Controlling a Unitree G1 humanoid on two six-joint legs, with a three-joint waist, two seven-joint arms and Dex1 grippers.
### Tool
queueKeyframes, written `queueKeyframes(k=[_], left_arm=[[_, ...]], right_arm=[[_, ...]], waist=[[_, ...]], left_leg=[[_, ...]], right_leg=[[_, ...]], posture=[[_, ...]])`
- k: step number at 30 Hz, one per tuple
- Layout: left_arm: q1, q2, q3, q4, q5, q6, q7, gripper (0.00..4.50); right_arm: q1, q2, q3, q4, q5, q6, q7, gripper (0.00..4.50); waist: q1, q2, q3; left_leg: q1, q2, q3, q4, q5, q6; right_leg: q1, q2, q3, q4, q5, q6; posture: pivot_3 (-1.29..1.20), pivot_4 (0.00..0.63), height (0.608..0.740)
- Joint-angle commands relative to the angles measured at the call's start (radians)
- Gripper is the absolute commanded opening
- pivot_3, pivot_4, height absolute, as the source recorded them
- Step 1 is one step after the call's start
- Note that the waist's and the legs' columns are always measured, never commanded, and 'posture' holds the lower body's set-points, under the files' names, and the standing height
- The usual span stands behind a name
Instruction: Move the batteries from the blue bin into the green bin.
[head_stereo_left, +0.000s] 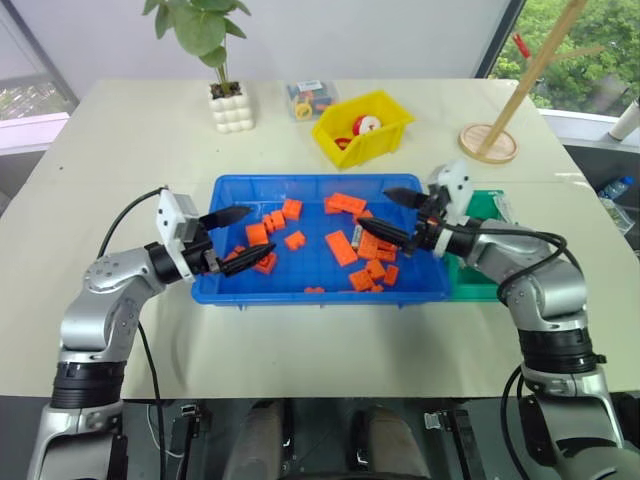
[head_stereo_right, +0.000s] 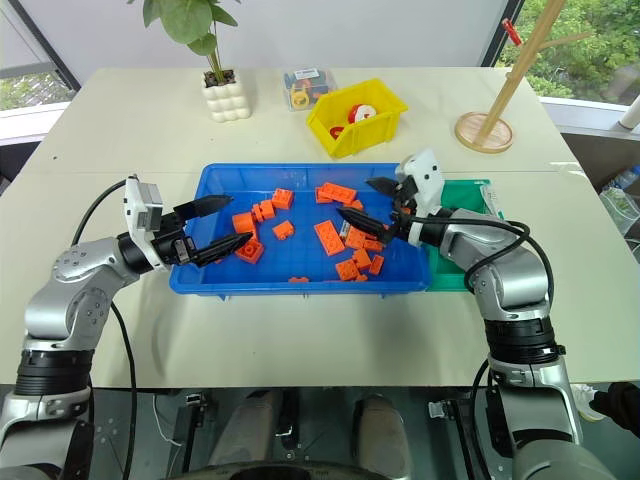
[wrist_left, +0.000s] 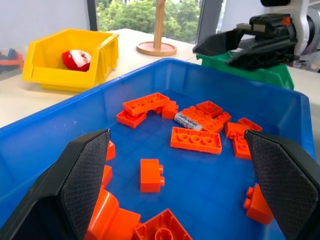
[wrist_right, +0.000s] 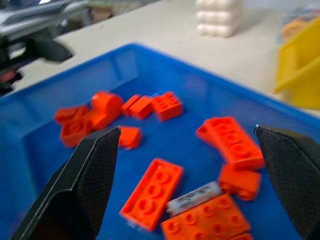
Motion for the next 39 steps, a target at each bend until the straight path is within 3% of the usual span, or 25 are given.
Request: queueKeyframes(k=[1, 18, 33, 39], left_arm=[[0.004, 0.01, 0.025, -0.051, -0.029, 0.006, 0.013, 4.5], [0.035, 0.03, 0.026, -0.1, -0.054, 0.021, 0.053, 4.5], [0.044, 0.033, 0.029, -0.108, -0.058, 0.015, 0.067, 4.5], [0.049, 0.028, 0.029, -0.102, -0.054, 0.005, 0.071, 4.5]], right_arm=[[-0.028, -0.015, 0.033, 0.041, -0.029, -0.053, 0.041, 4.4], [-0.098, 0.024, 0.141, 0.282, -0.165, -0.227, 0.116, 4.4], [-0.264, -0.081, 0.245, 0.427, -0.331, -0.322, 0.289, 4.4], [-0.299, -0.063, 0.298, 0.466, -0.366, -0.351, 0.362, 4.4]], waist=[[-0.001, 0.0, 0.0], [-0.001, 0.0, 0.0], [-0.002, 0.0, 0.0], [-0.002, 0.0, 0.0]], left_leg=[[0.0, 0.0, 0.0, 0.0, 0.0, 0.0], [0.001, 0.0, 0.0, 0.0, 0.0, 0.0], [0.001, 0.0, 0.0, 0.0, 0.0, 0.0], [0.001, 0.0, 0.001, 0.0, 0.0, 0.0]], right_leg=[[0.0, 0.0, 0.0, 0.0, 0.0, 0.0], [0.001, 0.0, 0.0, 0.0, 0.0, 0.0], [0.001, 0.0, 0.0, 0.0, 0.0, 0.0], [0.001, 0.0, 0.0, 0.0, 0.0, 0.0]], posture=[[0.0, 0.15, 0.739], [0.0, 0.15, 0.739], [0.0, 0.15, 0.739], [0.0, 0.15, 0.739]])
